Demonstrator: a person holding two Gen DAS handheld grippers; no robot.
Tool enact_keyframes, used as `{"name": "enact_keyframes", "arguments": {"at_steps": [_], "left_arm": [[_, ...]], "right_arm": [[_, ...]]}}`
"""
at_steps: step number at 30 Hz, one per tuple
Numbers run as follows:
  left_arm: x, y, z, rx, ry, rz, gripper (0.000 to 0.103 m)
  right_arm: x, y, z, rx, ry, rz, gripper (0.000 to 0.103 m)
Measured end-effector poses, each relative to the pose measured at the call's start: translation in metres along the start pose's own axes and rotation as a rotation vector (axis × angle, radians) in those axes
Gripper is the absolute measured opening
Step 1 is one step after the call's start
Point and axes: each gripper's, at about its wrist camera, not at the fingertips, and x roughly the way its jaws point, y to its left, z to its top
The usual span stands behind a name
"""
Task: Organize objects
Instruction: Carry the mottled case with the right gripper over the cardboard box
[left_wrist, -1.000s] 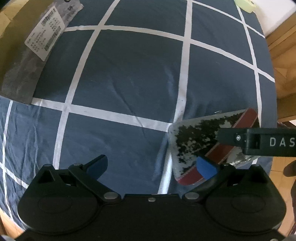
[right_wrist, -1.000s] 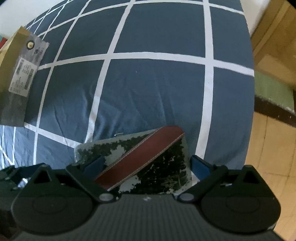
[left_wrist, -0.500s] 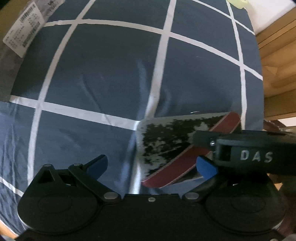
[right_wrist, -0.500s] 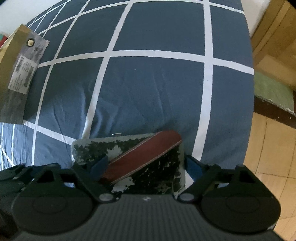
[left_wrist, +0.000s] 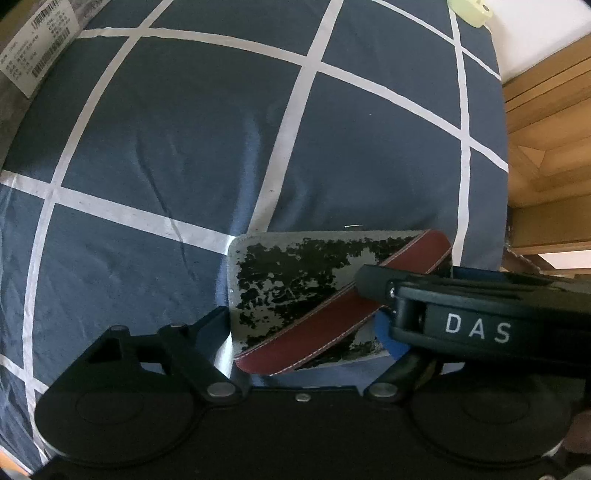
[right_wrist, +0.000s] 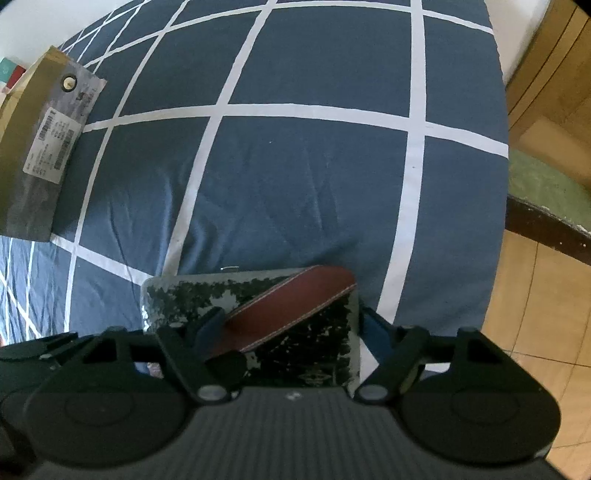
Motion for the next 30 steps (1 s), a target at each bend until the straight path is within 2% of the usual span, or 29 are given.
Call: {"name": "enact_keyframes", "arguments": {"at_steps": [14,23,30], "left_arm": [[-0.014,0.005,0.0,0.034,-0.025,0.021,0.083],[-0.038,0.019,0.002,0.068,-0.052,0.024,0.083],[-0.066,0.046,0.005,0.102,-0.076,0.022,0.083]], "right_arm": [[-0.01,0.007,-0.007,0.035,-0.041,0.014,0.076],[-0.025,0.037,-0.011,0.054,-0.08,0.017,0.076],[-0.036,0.07,-0.012,0.072,-0.117,0.017,0.076]]}}
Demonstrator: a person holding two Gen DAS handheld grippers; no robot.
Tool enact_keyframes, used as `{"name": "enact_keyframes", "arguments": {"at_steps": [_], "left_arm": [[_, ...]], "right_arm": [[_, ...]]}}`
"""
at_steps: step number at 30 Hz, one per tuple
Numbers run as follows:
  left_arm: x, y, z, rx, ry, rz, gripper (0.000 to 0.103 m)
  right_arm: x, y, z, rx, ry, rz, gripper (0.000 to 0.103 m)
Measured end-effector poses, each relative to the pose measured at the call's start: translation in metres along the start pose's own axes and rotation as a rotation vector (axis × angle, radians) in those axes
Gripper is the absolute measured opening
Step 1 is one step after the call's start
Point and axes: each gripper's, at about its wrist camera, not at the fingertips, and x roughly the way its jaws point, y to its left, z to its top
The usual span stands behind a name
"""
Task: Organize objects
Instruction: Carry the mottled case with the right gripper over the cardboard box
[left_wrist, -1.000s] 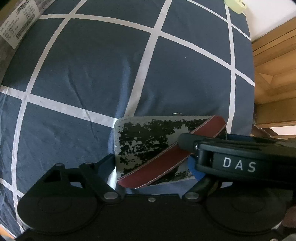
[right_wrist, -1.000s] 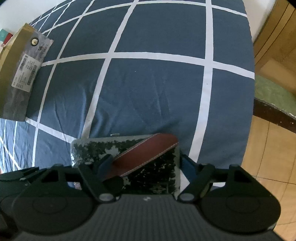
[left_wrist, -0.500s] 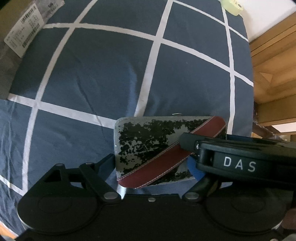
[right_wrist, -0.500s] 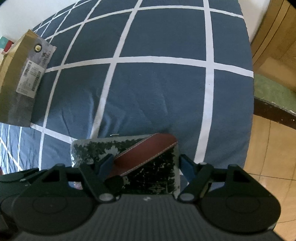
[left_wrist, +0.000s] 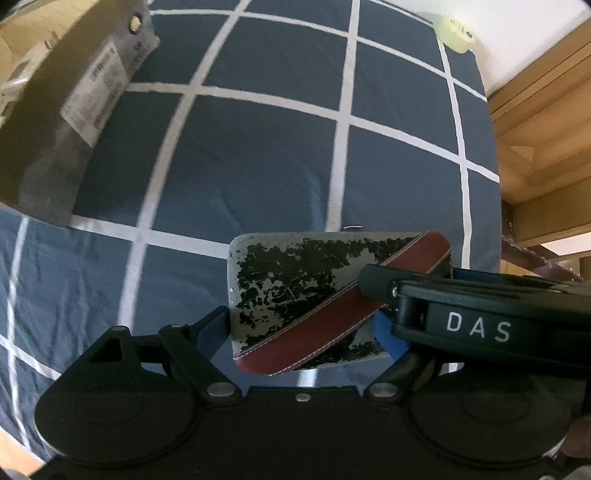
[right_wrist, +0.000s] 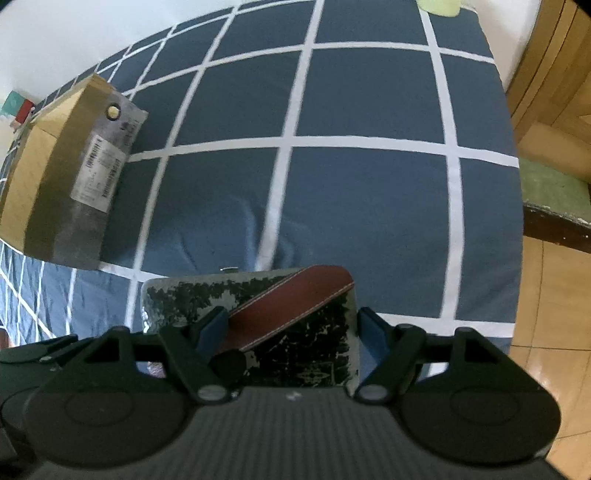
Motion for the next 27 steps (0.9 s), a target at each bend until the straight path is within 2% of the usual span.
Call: {"name": "enact_keyframes", "arguments": {"at_steps": [13,27], "left_arm": [[-0.062,0.079,0.019,0.042,-0.047,-0.004,0.083],[-0.117,0.167,0.071,0.136,-0.11,-0.013,0.083]], "right_arm": [[-0.019,0.097,0.01,0.015,-0.062,-0.002,0.076],[-0.025,0.211,0.044,0.066,-0.159,-0.009,0.076]]}}
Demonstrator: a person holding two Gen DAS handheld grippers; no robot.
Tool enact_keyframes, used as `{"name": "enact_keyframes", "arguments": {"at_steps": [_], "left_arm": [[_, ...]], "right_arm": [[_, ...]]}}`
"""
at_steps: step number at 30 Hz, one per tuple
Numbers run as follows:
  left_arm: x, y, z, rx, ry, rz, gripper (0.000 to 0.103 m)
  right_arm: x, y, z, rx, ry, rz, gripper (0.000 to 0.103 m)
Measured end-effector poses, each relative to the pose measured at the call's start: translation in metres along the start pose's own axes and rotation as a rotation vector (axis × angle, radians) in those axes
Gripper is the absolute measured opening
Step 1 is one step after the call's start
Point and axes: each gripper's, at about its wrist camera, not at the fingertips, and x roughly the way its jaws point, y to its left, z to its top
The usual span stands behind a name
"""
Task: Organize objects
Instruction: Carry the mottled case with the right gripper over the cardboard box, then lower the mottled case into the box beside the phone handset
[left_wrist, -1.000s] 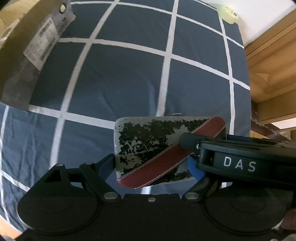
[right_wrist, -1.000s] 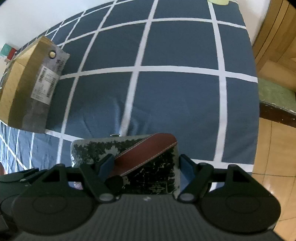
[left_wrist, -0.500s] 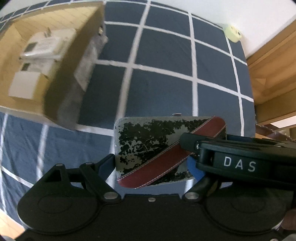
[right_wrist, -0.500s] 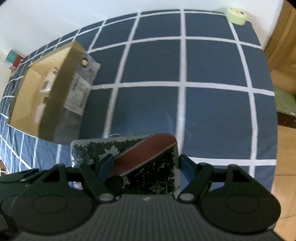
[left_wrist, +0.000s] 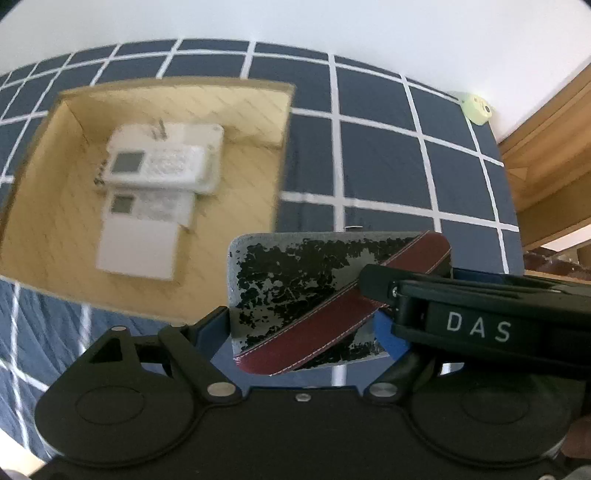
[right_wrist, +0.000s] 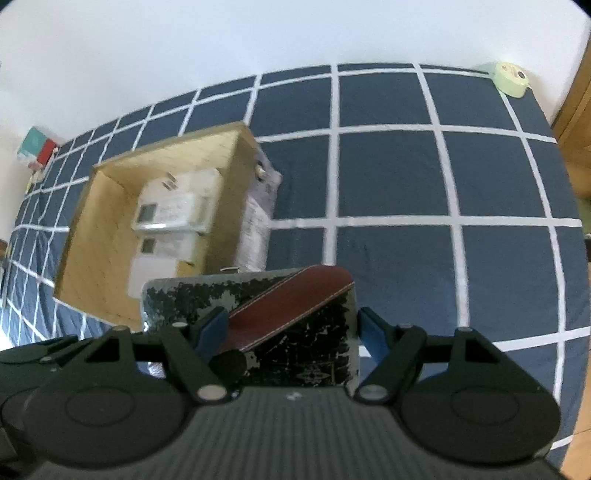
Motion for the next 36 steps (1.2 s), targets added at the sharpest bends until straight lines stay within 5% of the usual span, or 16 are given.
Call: {"name": "enact_keyframes", "arguments": {"at_steps": [21,36], "left_arm": [[0.0,0.129,0.057,0.053,0.028,-0.016,0.083],[0.046,0.178,0.061,0.03,0.125,-0.023,0.083]], "right_arm": [[0.06,0.125,0.036,0.065,-0.006,-0.016,0.076],[0.124,0.152,0.035,0.08,0.093,-0.035,0.076]]}}
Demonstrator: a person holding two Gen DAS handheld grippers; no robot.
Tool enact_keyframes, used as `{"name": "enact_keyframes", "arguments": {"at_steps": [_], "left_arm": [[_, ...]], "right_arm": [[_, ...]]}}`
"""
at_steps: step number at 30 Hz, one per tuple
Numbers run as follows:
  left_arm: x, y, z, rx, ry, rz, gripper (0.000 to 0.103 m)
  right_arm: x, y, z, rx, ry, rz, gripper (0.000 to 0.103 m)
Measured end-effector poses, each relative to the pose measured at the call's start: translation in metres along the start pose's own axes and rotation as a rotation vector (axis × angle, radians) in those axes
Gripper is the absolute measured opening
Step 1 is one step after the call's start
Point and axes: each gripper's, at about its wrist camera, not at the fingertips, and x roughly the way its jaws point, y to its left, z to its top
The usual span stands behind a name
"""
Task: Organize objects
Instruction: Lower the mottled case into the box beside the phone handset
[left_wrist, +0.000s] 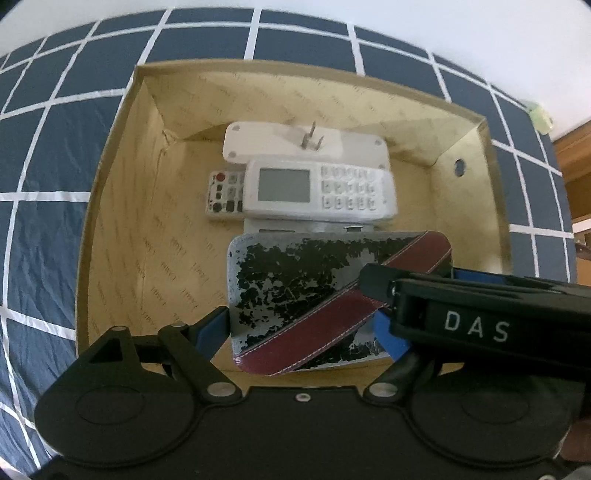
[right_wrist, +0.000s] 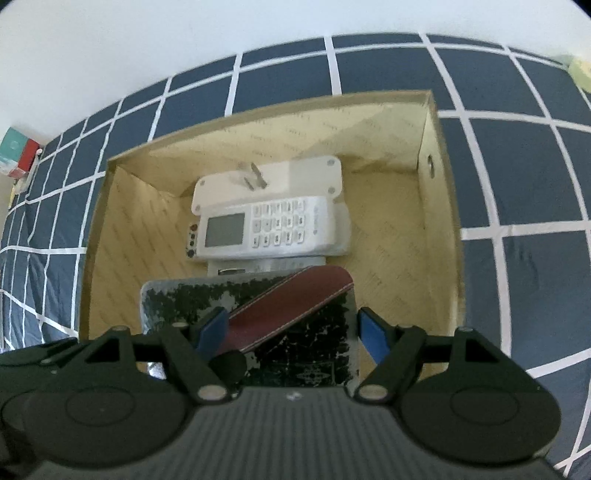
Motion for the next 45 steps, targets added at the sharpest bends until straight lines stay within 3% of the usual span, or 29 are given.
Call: {"name": "enact_keyframes", "arguments": {"at_steps": [25,45], "left_arm": [[0.043,0.014,0.028,0.054,0.102,-0.011,0.083],[0.024,0.01,0.017,0.037,0.052,0.01,0.085]], "right_arm": [[0.046,-0.009,0.021,0.074,0.077,-0.02,0.076],[0.033,-0.003,0.016,0.038,0.049,-0.009,0.077]]}}
